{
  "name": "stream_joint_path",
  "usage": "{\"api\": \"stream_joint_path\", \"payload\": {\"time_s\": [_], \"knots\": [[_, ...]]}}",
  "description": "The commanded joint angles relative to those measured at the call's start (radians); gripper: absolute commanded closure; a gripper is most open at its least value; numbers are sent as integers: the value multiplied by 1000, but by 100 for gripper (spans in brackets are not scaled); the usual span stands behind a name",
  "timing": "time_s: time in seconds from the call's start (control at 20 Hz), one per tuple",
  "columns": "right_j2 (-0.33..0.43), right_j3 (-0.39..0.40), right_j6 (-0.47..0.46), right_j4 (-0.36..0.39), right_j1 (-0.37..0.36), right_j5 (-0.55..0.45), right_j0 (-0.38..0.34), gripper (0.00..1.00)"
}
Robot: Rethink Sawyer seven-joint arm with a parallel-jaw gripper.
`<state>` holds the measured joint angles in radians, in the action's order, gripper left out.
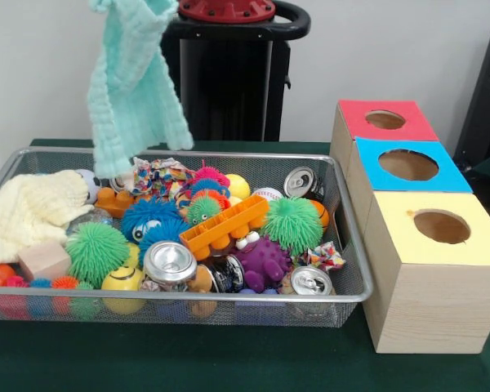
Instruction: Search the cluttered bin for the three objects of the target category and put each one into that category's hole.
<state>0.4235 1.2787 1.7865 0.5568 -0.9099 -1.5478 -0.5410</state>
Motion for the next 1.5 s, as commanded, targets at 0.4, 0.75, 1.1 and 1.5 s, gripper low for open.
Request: {"api": "stream_joint_path", "payload": {"time_s": [0.4, 0.75, 1.1, 1.5], "knots": [[-37, 75, 153, -30, 3, 52, 167, 100], [-86, 138, 248, -91, -15, 133, 249, 100], [-167, 227, 229, -78, -39, 226, 292, 0], [-163, 281, 99, -131, -93, 334, 240, 0]]}}
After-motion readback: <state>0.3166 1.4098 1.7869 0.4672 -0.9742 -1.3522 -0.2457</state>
